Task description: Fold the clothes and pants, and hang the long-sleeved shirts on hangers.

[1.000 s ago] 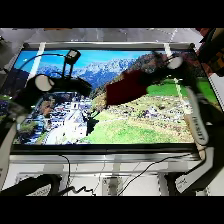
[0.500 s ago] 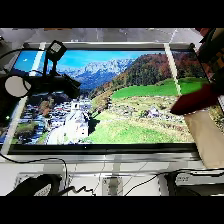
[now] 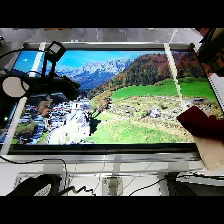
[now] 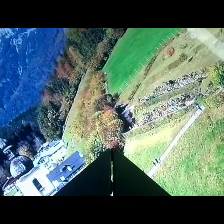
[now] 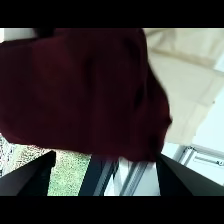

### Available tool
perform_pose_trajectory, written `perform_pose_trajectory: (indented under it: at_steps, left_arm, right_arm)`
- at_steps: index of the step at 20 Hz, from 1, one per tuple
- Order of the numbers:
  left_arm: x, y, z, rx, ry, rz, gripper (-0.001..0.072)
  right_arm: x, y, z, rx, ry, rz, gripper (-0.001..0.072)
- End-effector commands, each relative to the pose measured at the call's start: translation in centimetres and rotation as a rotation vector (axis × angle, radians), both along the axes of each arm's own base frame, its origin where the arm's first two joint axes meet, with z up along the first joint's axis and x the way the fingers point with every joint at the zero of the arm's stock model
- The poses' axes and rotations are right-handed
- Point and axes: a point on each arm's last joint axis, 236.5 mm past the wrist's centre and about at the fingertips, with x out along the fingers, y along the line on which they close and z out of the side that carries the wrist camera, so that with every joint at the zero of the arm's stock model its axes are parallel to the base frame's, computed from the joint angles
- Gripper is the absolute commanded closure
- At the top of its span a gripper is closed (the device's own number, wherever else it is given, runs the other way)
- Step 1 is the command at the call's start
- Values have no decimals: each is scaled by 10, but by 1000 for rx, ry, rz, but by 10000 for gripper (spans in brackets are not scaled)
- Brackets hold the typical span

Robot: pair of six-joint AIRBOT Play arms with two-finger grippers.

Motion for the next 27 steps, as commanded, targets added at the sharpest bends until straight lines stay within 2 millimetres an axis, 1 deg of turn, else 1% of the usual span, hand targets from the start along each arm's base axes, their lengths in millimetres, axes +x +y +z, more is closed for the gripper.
perform_pose_trajectory:
  at_steps: [1, 2, 3, 4, 5, 6, 7, 8, 9, 11, 13, 15, 16, 18, 19, 20, 22, 24, 26, 27]
  left_arm:
    - [-1, 1, 0, 0, 4, 2, 694]
    - [-1, 1, 0, 0, 4, 2, 693]
    - [-1, 0, 0, 0, 4, 1, 693]
    - [-1, 1, 0, 0, 4, 2, 693]
    - [-1, 1, 0, 0, 4, 2, 693]
    - [-1, 1, 0, 0, 4, 2, 693]
    - [-1, 1, 0, 0, 4, 1, 693]
    - [-1, 1, 0, 0, 4, 2, 693]
    - [-1, 1, 0, 0, 4, 1, 693]
    - [-1, 1, 0, 0, 4, 2, 693]
    - [-1, 1, 0, 0, 4, 1, 693]
    - [-1, 1, 0, 0, 4, 1, 693]
    - [-1, 1, 0, 0, 4, 2, 694]
    - [-1, 1, 0, 0, 4, 2, 694]
    - [-1, 1, 0, 0, 4, 1, 693]
    - [-1, 1, 0, 0, 4, 1, 693]
    - [-1, 1, 0, 0, 4, 1, 693]
    - [-1, 1, 0, 0, 4, 2, 693]
    - [-1, 1, 0, 0, 4, 1, 693]
    - [-1, 1, 0, 0, 4, 1, 693]
  right_arm:
    - [-13, -8, 1, -15, 12, -69, 13]
    - [-9, -12, 2, -30, -4, -65, 20]
    - [-4, -14, 2, -43, -21, -59, 78]
    - [0, -15, 3, -51, -30, -53, 269]
    - [6, -15, 3, -64, -43, -51, 403]
    - [13, -13, 4, -72, -51, -31, 411]
    - [25, -11, 5, -91, -69, 5, 421]
    - [36, -7, 6, -105, -85, 48, 523]
    - [50, 1, 7, -117, -99, 96, 700]
    - [82, 24, 12, -144, -139, 203, 695]
    - [113, 57, 23, -179, -188, 368, 696]
    - [129, 92, 42, -206, -237, 477, 695]
    - [131, 107, 52, -219, -259, 524, 695]
    - [128, 135, 75, -250, -314, 600, 695]
    - [122, 148, 83, -263, -338, 637, 695]
    - [115, 161, 86, -264, -355, 666, 695]
    - [98, 197, 84, -242, -389, 775, 695]
    - [81, 228, 77, -232, -396, 907, 695]
    - [70, 246, 73, -230, -400, 983, 695]
    - [67, 251, 74, -228, -402, 1001, 695]
